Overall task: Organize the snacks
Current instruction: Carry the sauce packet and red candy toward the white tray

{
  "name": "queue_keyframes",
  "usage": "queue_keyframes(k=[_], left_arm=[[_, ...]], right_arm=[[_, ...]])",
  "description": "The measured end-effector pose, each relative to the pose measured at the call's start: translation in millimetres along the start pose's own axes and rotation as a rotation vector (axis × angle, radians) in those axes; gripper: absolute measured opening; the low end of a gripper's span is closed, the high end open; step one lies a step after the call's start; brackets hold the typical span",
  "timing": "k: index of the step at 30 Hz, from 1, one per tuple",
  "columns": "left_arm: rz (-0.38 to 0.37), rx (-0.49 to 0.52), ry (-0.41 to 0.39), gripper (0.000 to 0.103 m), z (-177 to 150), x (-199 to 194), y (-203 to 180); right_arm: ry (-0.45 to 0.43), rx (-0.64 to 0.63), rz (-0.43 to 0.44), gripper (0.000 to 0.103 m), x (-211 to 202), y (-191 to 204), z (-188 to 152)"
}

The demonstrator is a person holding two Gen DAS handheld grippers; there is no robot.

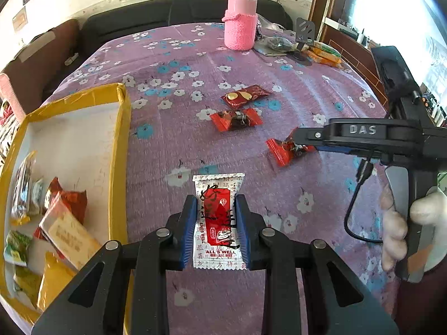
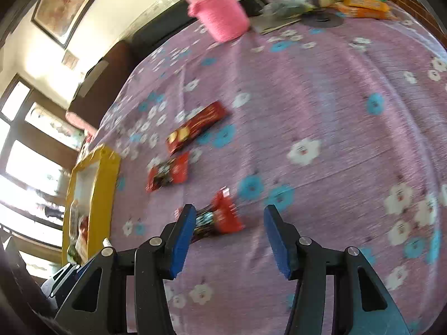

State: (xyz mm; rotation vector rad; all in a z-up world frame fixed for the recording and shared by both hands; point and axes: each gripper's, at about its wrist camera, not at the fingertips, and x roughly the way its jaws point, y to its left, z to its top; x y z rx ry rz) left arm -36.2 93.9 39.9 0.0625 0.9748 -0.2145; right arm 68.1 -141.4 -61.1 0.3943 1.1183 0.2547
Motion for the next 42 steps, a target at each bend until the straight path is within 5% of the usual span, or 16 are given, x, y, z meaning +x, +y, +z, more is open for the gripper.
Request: queue_keyframes(k=[15, 21, 26, 37, 42], left_arm=[[-0.004, -0.083, 0.041, 0.025, -22.0, 14.2, -6.4], [0.018, -0.107, 0.000, 0.025, -29.7, -8.1, 3.3], [0.024, -0.140, -0.051, 0.025, -38.5, -35.1, 20.8], [0.016, -0.260, -0.145, 0.025, -62.0, -79.3, 81.0], [0.025, -0.303, -0.166, 0.025, -69.9, -84.3, 100.1]], right_arm=[[-0.139, -0.264, -0.122, 0.056, 18.7, 43.5, -18.3], [-0.121, -0.337, -0.175, 0.038, 18.4, 56.3, -25.2], [-0.152, -0.321, -0.106, 0.016, 6.1, 58.9, -27.9], [-0.216, -0.221, 0.102, 0.015, -41.4, 58.5, -42.0], [-0.195, -0.268, 0.125, 0.015, -57.0, 86.5, -51.0]])
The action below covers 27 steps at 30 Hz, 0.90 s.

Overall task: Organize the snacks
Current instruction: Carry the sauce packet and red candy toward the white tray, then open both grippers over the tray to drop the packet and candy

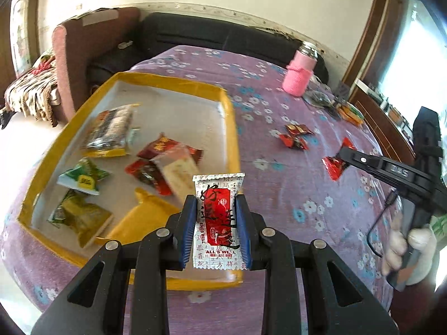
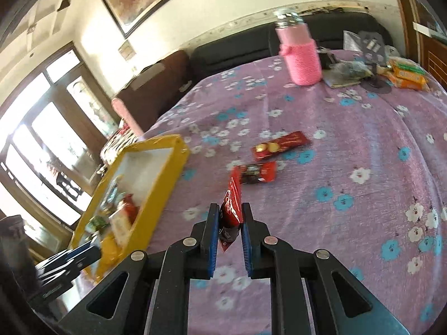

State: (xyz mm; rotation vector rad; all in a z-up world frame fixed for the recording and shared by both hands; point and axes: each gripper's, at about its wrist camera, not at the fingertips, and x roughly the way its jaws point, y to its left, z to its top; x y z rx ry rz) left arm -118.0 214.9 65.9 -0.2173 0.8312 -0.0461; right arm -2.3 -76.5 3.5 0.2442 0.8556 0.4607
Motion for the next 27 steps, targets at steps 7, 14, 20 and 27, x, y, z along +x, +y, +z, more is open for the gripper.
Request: queue_keyframes(k=[7, 14, 20, 27], left_arm=[[0.044, -0.089, -0.025, 0.025, -1.0, -7.4, 46.0], [0.057, -0.173, -0.013, 0.026, -5.5, -0.2, 81.7], [0.043, -0.197, -0.002, 0.029, -5.4, 9.7, 88.7], [0.125, -0.147, -0.039, 0.050, -3.4, 0.7, 81.9]], right_arm=[[0.071, -0.129, 0.071, 0.015, 18.6, 75.2, -4.8], [0.162, -0.242, 0.102, 0.015, 59.3, 140.1, -20.8], [0.225, -0.296, 0.035, 0.015, 100.0, 162.3, -26.1], [0.207, -0.276, 0.007, 0.025, 117.2, 165.7, -10.1]])
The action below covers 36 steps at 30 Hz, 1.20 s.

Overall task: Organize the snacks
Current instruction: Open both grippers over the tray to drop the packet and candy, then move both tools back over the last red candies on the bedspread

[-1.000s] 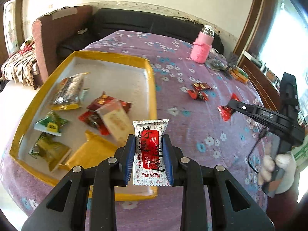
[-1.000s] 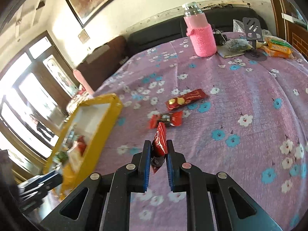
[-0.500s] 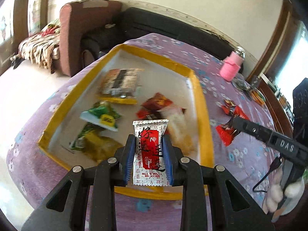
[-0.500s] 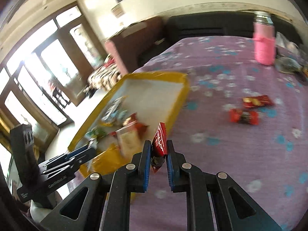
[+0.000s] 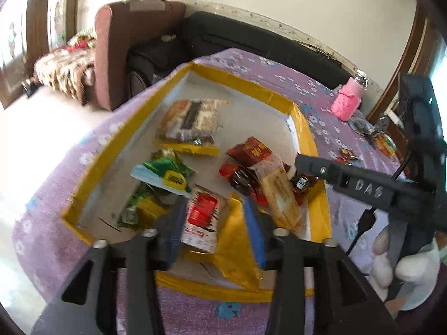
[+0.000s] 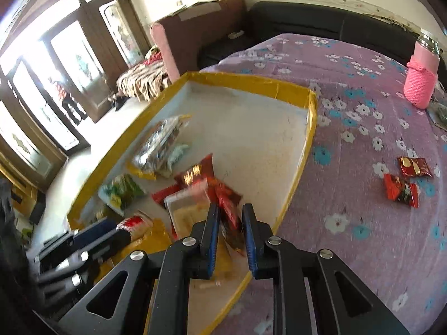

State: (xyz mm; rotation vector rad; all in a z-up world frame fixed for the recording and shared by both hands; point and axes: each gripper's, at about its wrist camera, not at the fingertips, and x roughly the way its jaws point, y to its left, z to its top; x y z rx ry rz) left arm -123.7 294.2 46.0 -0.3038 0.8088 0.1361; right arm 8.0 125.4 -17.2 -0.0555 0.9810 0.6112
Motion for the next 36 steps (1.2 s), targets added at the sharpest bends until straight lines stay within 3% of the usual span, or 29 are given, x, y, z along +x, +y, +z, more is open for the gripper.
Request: queue_keyframes(k=[2, 5, 14, 25, 32, 36], left_arm=[[0.053, 0.018, -0.024, 0.065, 1.3, -5.6, -2.2], [0.085, 0.046, -0.056, 0.071, 3.1, -14.8, -9.2], [0.145, 0.115, -0.110, 0.072, 2.1, -33.5, -32.1], [0.156, 0.183, -0.124, 0.072, -4.8, -50.3, -62.1], [0.141, 0.215, -0.116, 0.072, -11.2, -54.6, -78.4], [0.092, 0.214, -0.084, 0.071, -13.4, -51.3, -84.6]], right_arm=[[-0.036, -0.002, 0.014, 0.033, -7.7, 1.8, 3.8], [-0.081, -0.006, 0.009, 0.039, -19.2, 2.9, 5.7], [-0.154, 0.022, -0.006, 0.044, -49.3, -14.6, -3.6], [-0.178, 0.084, -0.023, 0.049, -75.0, -51.9, -31.1], [-0.198, 0.147, -0.056, 0.050, -92.9, -86.9, -47.2], [-0.198, 0.187, -0.088, 0.051, -99.2, -111.6, -53.7]])
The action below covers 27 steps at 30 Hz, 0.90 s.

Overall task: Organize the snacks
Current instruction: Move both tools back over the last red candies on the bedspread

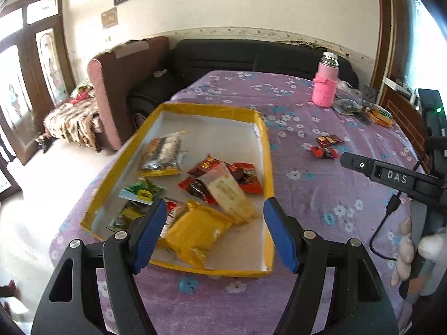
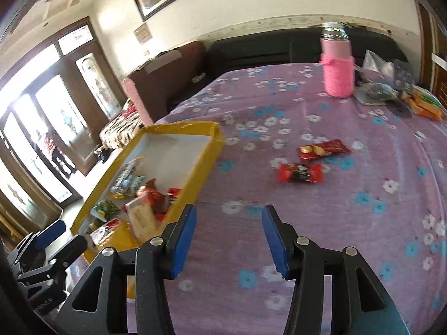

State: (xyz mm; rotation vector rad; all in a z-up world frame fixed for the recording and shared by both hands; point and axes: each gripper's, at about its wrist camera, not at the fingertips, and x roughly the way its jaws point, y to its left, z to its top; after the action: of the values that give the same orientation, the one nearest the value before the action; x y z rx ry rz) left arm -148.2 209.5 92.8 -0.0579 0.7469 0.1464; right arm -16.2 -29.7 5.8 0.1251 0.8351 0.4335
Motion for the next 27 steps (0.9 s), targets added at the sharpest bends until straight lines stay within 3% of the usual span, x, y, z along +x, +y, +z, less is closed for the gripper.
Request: queue_keyframes(k=[3, 8, 13, 27], left_arm=[[-0.086, -0.029, 0.027, 0.071, -1.0, 3.6, -0.4], [-0.162, -0.023, 0.043, 0.071, -3.1, 11.2, -13.1], [-0.232, 0.014, 0.053, 0.071, -4.5, 17.7, -28.4], [-0.275, 0.032, 0.109, 0.071, -3.1, 40.3, -41.0]], right_arm=[[0.005, 0.023, -0.048, 0.051, -2.1, -23.7, -0.5], [-0.011, 0.102, -0.137, 0.051, -1.8, -72.9, 10.0], [0.006, 0.244, -0.130, 0.054, 14.7, -119.4, 20.0], [0.144, 0.166, -0.084, 0.050, 109.1, -100.2, 65.6]])
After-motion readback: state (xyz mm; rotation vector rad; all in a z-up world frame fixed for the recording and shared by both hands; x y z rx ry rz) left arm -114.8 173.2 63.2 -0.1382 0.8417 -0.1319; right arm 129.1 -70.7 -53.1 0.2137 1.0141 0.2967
